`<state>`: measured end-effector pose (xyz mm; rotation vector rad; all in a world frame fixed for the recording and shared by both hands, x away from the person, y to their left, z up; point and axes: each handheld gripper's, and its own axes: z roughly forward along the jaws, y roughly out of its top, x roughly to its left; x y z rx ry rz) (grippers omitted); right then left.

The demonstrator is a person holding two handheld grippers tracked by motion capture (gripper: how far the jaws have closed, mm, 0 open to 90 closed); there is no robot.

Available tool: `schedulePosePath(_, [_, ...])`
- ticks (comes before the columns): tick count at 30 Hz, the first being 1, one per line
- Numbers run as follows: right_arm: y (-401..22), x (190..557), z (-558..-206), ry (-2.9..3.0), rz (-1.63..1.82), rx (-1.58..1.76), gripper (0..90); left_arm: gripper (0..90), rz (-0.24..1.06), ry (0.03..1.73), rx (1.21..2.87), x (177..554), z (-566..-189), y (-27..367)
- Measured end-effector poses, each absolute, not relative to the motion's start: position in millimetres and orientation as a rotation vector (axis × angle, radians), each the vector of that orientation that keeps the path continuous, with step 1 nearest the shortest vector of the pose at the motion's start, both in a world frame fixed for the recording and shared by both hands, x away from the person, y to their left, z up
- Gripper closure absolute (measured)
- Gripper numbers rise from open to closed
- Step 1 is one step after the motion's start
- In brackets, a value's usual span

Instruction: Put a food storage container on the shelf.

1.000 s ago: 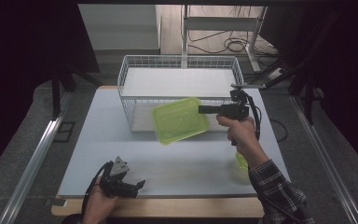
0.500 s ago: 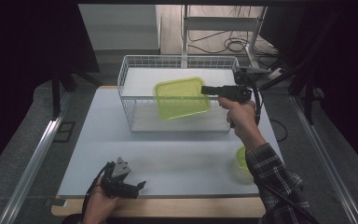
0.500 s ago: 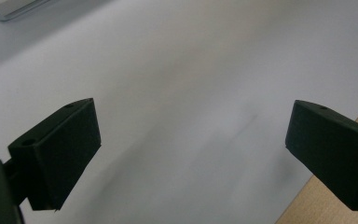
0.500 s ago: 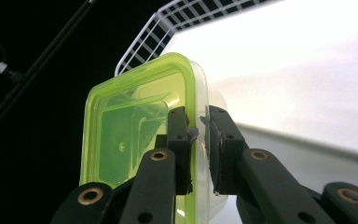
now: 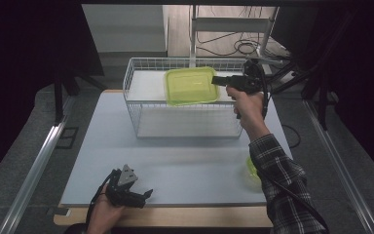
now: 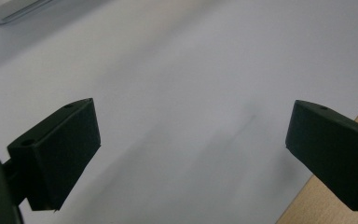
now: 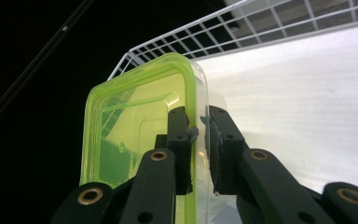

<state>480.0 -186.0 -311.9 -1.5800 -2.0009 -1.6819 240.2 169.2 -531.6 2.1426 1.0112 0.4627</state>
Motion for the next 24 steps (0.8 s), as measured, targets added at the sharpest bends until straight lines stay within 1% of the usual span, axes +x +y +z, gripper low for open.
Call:
schedulePosePath(8, [-182.1, 494.5, -313.0, -1.990, -1.687, -1.649, 79.7, 2.7, 0.461, 1.004, 2.143, 239.9, -531.8, 168.1])
schedulePosePath(17, [-181.1, 502.0, -317.3, -1.982, -1.701, -1.685, 79.2, 2.6, 0.459, 0.993, 2.156, 239.9, -532.2, 166.6])
schedulePosePath(24, [-172.3, 505.5, -314.6, -2.176, -1.665, -1.731, 73.4, 2.6, 0.460, 0.988, 2.160, 239.8, -532.5, 165.6])
